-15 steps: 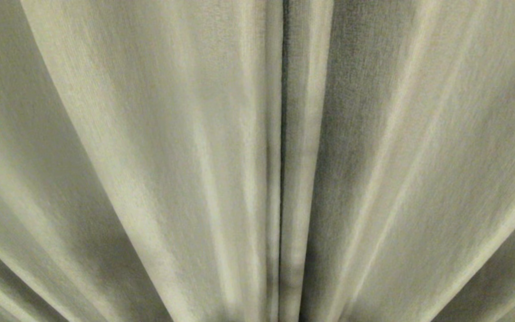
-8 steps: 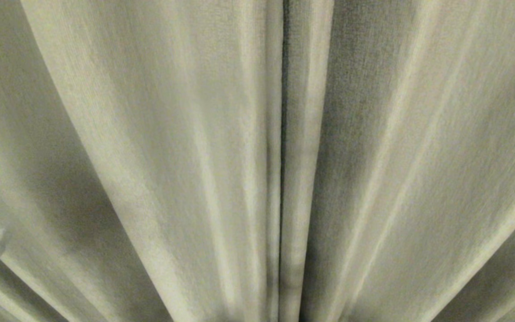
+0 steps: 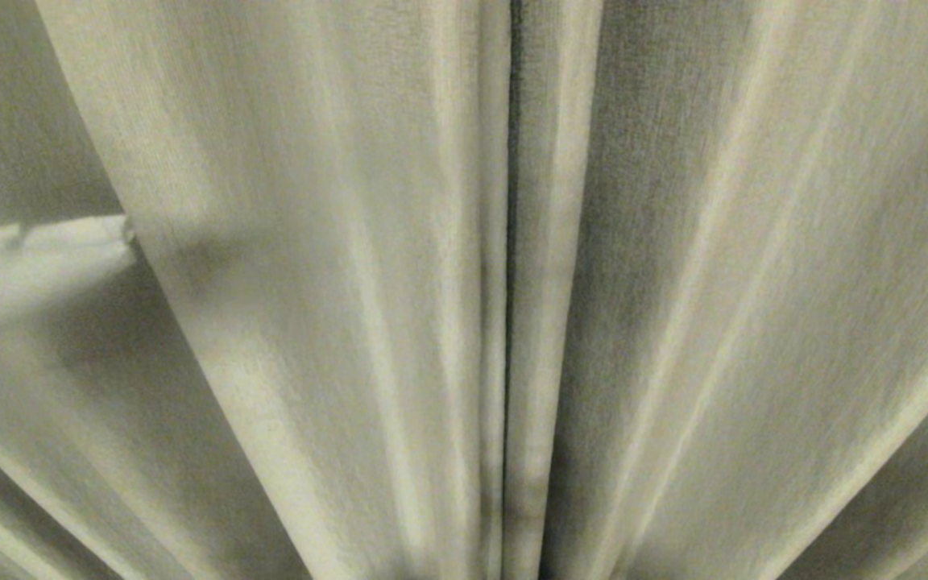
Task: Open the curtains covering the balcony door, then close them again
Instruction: Pull the outer curtains open on both sides
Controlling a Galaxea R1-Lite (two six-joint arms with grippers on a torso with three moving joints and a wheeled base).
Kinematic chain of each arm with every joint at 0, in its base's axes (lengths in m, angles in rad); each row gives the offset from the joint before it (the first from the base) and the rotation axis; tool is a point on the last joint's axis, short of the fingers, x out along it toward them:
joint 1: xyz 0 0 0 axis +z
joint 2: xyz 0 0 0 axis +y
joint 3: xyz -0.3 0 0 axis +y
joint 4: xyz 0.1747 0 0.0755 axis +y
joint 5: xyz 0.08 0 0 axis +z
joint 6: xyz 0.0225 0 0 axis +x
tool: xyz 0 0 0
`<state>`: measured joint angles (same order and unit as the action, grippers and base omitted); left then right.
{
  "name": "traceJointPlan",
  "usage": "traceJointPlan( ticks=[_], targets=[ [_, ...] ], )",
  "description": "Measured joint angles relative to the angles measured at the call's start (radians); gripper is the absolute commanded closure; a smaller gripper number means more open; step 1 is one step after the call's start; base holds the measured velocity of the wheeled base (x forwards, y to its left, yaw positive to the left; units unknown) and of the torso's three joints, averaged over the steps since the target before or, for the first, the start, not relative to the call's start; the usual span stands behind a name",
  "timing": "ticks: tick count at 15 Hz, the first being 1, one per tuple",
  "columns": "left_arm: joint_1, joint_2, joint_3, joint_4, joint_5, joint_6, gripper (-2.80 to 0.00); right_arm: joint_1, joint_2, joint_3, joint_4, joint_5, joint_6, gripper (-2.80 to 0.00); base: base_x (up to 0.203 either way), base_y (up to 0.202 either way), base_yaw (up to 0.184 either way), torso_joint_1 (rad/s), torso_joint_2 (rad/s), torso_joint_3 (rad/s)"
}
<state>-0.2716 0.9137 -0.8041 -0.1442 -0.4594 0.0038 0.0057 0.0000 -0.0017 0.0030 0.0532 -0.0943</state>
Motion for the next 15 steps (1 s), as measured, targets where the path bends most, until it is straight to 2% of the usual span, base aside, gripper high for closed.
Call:
traceJointPlan(
  ticks=[5, 9, 12, 15],
  targets=[
    [0.041, 0.167, -0.215, -0.027, 0.142, 0.036, -2.8, 0.0, 0.0, 0.0, 0.0, 0.0, 0.0, 0.0, 0.0, 0.0, 0.0, 0.0, 0.0, 0.0],
    [0.043, 0.281, -0.35, -0.027, 0.186, 0.013, -2.8, 0.0, 0.0, 0.0, 0.0, 0.0, 0.0, 0.0, 0.0, 0.0, 0.0, 0.0, 0.0, 0.0],
    [0.024, 0.364, -0.44, -0.026, 0.193, -0.044, -2.8, 0.0, 0.0, 0.0, 0.0, 0.0, 0.0, 0.0, 0.0, 0.0, 0.0, 0.0, 0.0, 0.0],
    [0.008, 0.427, -0.532, -0.025, 0.2, -0.051, -2.8, 0.0, 0.0, 0.0, 0.0, 0.0, 0.0, 0.0, 0.0, 0.0, 0.0, 0.0, 0.0, 0.0]
  ],
)
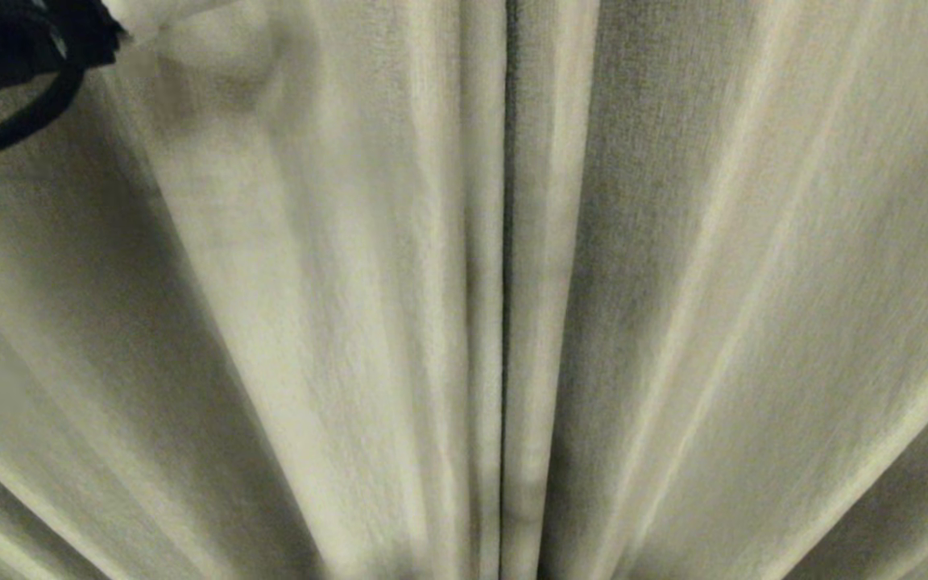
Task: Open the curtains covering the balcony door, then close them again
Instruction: Pull the outer curtains open on both sides
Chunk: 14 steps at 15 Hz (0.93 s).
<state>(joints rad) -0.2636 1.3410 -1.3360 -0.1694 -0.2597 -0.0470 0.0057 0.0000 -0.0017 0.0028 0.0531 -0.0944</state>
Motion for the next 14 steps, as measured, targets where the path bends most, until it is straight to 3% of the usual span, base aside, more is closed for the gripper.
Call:
traceJointPlan(
  ticks=[7, 12, 14],
  targets=[
    [-0.039, -0.019, -0.033, 0.125, 0.103, 0.002, -2.8, 0.0, 0.0, 0.0, 0.0, 0.0, 0.0, 0.0, 0.0, 0.0, 0.0, 0.0, 0.0, 0.0],
    [-0.052, -0.085, -0.003, 0.216, 0.336, 0.014, -2.8, 0.0, 0.0, 0.0, 0.0, 0.0, 0.0, 0.0, 0.0, 0.0, 0.0, 0.0, 0.0, 0.0],
    [-0.061, -0.09, -0.003, 0.216, 0.36, 0.01, -2.8, 0.0, 0.0, 0.0, 0.0, 0.0, 0.0, 0.0, 0.0, 0.0, 0.0, 0.0, 0.0, 0.0]
  ],
)
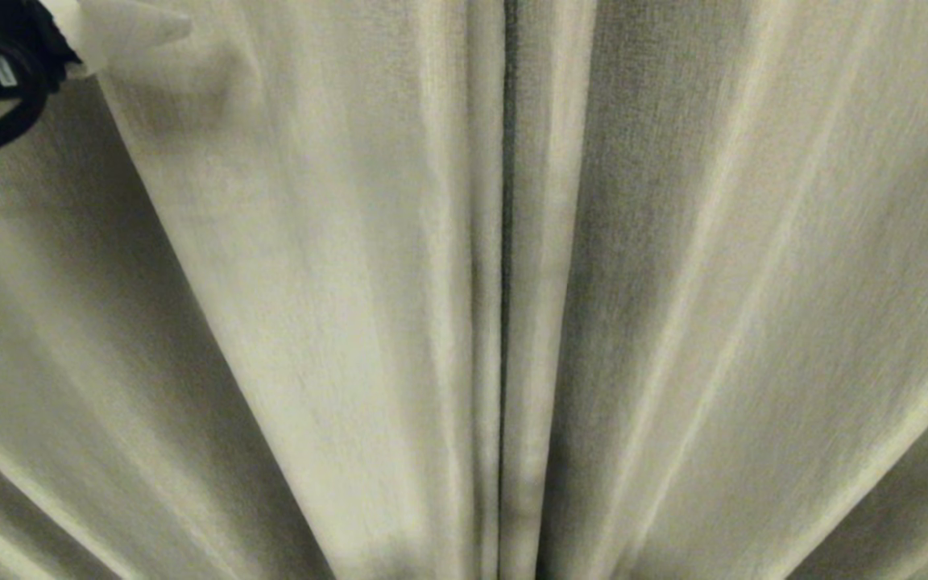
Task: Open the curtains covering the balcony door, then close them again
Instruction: Pull the outer curtains open on both sides
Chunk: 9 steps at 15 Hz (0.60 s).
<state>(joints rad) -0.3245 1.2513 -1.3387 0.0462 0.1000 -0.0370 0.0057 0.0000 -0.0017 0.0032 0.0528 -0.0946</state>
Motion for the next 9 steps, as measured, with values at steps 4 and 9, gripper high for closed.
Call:
traceJointPlan(
  ticks=[4, 9],
  targets=[
    [-0.004, 0.046, -0.062, -0.007, 0.0, -0.005, -2.8, 0.0, 0.0, 0.0, 0.0, 0.0, 0.0, 0.0, 0.0, 0.0, 0.0, 0.0, 0.0, 0.0],
    [-0.051, 0.151, -0.176, -0.009, -0.006, -0.096, -2.8, 0.0, 0.0, 0.0, 0.0, 0.0, 0.0, 0.0, 0.0, 0.0, 0.0, 0.0, 0.0, 0.0]
  ],
)
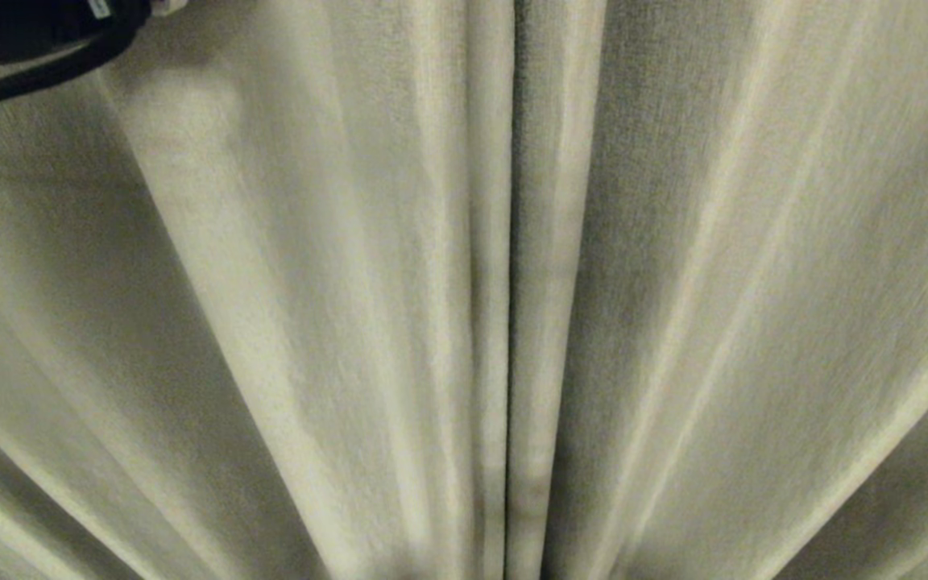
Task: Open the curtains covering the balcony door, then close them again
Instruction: Pull the outer curtains open on both sides
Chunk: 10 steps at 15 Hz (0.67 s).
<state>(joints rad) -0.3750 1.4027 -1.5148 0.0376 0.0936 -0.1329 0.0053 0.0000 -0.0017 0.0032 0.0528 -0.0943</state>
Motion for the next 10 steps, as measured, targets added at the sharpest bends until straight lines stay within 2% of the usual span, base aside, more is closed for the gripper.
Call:
traceJointPlan(
  ticks=[3, 4, 10],
  targets=[
    [-0.011, 0.048, -0.041, -0.004, -0.005, -0.045, -2.8, 0.0, 0.0, 0.0, 0.0, 0.0, 0.0, 0.0, 0.0, 0.0, 0.0, 0.0, 0.0, 0.0],
    [-0.017, 0.057, -0.046, -0.005, -0.01, -0.045, 0.0, 0.0, 0.0, 0.0, 0.0, 0.0, 0.0, 0.0, 0.0, 0.0, 0.0, 0.0, 0.0, 0.0],
    [-0.034, 0.071, -0.049, -0.022, -0.013, -0.039, 0.0, 0.0, 0.0, 0.0, 0.0, 0.0, 0.0, 0.0, 0.0, 0.0, 0.0, 0.0, 0.0, 0.0]
  ],
)
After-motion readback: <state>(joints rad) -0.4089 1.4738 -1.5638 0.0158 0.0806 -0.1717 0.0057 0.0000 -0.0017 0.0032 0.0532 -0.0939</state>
